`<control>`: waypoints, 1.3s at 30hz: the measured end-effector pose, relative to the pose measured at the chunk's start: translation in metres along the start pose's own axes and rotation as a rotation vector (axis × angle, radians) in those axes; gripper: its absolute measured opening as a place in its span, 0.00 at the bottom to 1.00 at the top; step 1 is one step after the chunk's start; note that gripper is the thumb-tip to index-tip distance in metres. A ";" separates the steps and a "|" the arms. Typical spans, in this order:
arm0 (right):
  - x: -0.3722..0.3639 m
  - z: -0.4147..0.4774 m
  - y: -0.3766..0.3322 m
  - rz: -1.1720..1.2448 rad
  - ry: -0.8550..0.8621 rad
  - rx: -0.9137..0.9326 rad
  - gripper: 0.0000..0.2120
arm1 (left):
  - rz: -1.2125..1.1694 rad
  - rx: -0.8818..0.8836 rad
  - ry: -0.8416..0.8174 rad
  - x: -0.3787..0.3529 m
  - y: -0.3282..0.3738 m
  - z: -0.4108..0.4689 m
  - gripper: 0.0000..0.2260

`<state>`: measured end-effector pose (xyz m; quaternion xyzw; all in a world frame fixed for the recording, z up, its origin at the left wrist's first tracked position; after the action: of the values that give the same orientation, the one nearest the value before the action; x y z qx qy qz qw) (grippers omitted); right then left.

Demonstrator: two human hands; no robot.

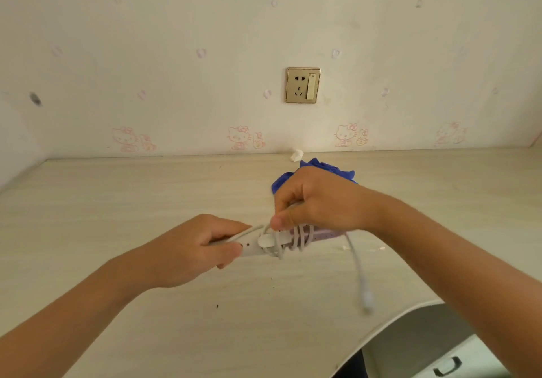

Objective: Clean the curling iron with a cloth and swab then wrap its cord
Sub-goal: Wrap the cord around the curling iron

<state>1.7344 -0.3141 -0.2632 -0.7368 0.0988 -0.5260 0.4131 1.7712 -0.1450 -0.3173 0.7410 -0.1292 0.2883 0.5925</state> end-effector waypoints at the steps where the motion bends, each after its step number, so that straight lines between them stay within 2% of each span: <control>1: 0.006 0.002 0.006 0.078 0.008 0.005 0.15 | -0.142 -0.018 -0.073 -0.003 -0.001 -0.001 0.13; 4: 0.021 -0.004 0.044 0.244 0.111 -0.062 0.23 | -0.374 -0.086 -0.190 -0.005 -0.004 -0.013 0.17; 6: 0.010 -0.009 0.060 0.312 0.112 -0.086 0.16 | -0.470 -0.171 -0.177 -0.011 -0.002 -0.018 0.16; 7: -0.003 -0.010 0.061 0.319 0.098 -0.079 0.13 | -0.519 -0.206 -0.124 -0.014 -0.003 -0.018 0.15; 10: -0.048 -0.006 0.056 0.149 0.061 -0.205 0.17 | -0.661 -0.203 0.229 -0.003 -0.015 -0.011 0.12; 12: -0.063 -0.008 0.040 -0.045 0.050 -0.218 0.17 | -0.556 -0.106 0.445 0.014 -0.021 -0.010 0.12; 13: -0.059 -0.011 0.030 -0.119 0.062 -0.188 0.18 | -0.411 -0.050 0.476 0.020 -0.021 -0.010 0.11; 14: -0.051 -0.014 0.021 -0.175 0.076 -0.157 0.18 | -0.248 0.003 0.427 0.022 -0.021 -0.008 0.11; 16: -0.029 -0.018 0.011 -0.155 0.076 -0.122 0.16 | -0.077 0.070 0.139 0.008 -0.021 -0.001 0.12; 18: -0.016 -0.018 0.010 0.037 0.032 -0.056 0.10 | -0.185 0.054 -0.126 -0.010 -0.018 0.000 0.12; 19: -0.015 -0.016 0.011 0.122 0.018 -0.019 0.08 | -0.254 0.023 -0.196 -0.014 -0.014 -0.001 0.11; 22: -0.010 -0.015 0.028 0.316 0.042 0.043 0.03 | -0.351 -0.044 -0.228 -0.015 -0.011 -0.003 0.12; 26: -0.019 -0.026 0.061 0.594 -0.104 0.023 0.08 | -0.485 -0.119 -0.264 -0.030 -0.016 -0.005 0.19; 27: -0.022 -0.028 0.065 0.675 -0.087 0.048 0.09 | -0.512 -0.148 -0.246 -0.033 -0.016 -0.005 0.19; 29: -0.028 -0.029 0.074 0.852 0.064 0.099 0.10 | -0.586 -0.210 -0.134 -0.036 -0.017 -0.003 0.17; 31: -0.036 -0.028 0.077 1.035 0.270 0.158 0.12 | -0.663 -0.242 0.064 -0.038 -0.019 0.004 0.14; 33: -0.047 -0.025 0.072 1.111 0.452 0.193 0.22 | -0.677 -0.225 0.303 -0.044 -0.022 0.012 0.14; 34: -0.054 -0.023 0.068 1.104 0.529 0.177 0.27 | -0.675 -0.210 0.404 -0.050 -0.023 0.016 0.14; 36: -0.068 -0.017 0.057 0.988 0.656 0.121 0.30 | -0.691 -0.181 0.545 -0.067 -0.023 0.026 0.12; 39: -0.088 -0.010 0.050 0.779 0.813 -0.010 0.33 | -0.654 -0.122 0.648 -0.091 -0.022 0.038 0.11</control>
<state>1.7027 -0.3007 -0.3587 -0.3859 0.5174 -0.5756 0.5021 1.7205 -0.1895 -0.3935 0.5783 0.2865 0.2947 0.7047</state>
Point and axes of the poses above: each hand's wrist, its own z-axis towards the middle knuckle, its own x-axis out of the back of the hand, y = z × x, the point moved 7 cm from there along z, towards the middle knuckle, and after that the axes turned 12 degrees about -y, right-handed, at the moved point
